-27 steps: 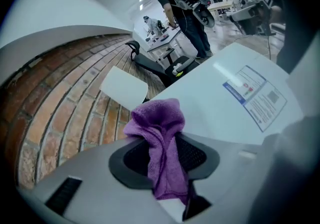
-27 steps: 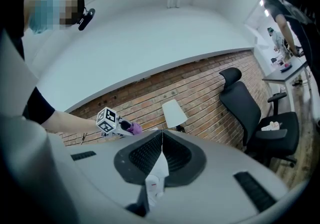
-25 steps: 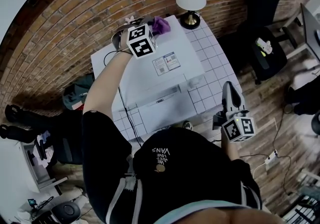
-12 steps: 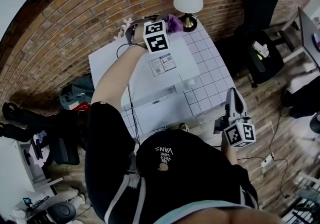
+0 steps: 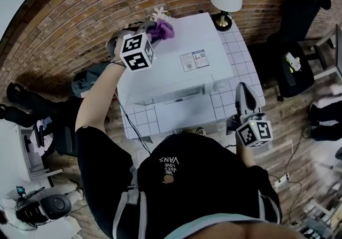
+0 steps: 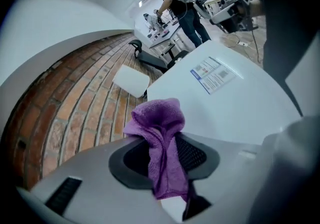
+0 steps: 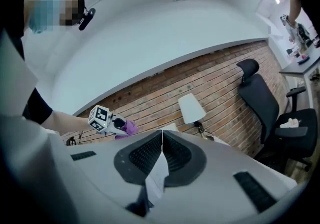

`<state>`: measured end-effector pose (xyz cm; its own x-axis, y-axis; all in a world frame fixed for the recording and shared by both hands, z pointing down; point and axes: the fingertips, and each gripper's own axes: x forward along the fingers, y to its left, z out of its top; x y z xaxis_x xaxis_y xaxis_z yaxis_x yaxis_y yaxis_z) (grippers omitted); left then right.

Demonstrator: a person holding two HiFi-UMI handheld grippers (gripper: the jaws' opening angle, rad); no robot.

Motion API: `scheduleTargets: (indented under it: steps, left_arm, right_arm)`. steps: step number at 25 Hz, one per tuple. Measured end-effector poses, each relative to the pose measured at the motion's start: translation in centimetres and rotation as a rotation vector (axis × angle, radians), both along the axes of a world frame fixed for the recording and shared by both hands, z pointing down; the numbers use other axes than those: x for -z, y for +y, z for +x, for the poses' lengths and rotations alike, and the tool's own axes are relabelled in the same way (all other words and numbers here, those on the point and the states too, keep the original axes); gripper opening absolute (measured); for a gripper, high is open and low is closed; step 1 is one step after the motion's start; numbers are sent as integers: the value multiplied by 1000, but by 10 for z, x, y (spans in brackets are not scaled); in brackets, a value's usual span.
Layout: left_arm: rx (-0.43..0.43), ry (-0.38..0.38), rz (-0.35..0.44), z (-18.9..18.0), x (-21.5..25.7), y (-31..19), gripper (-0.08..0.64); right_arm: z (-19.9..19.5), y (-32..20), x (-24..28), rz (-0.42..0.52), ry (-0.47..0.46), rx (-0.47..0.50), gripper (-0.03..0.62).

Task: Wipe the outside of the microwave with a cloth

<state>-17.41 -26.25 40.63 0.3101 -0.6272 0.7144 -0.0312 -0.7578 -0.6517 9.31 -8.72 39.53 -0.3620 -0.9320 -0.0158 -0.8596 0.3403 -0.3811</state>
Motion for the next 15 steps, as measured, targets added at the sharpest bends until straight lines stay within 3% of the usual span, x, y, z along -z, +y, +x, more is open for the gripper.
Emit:
scheduleTargets:
  steps: [4,8,12,15]
  left_arm:
    - [117,-3,4,-83,-2,38,140]
    - [214,10,-12,-143,-8,78,140]
    - [260,9,-44,-176,-22,109,140]
    - [257,22,-57,-180,-30,115,140]
  right_arm:
    - [-40,-11,6,1,3,87,3]
    - [-68,-16,4,19,8,152,3]
    - [-89,-16,3,7,8,180,3]
    - [-96,-15,5,1,8,182,3]
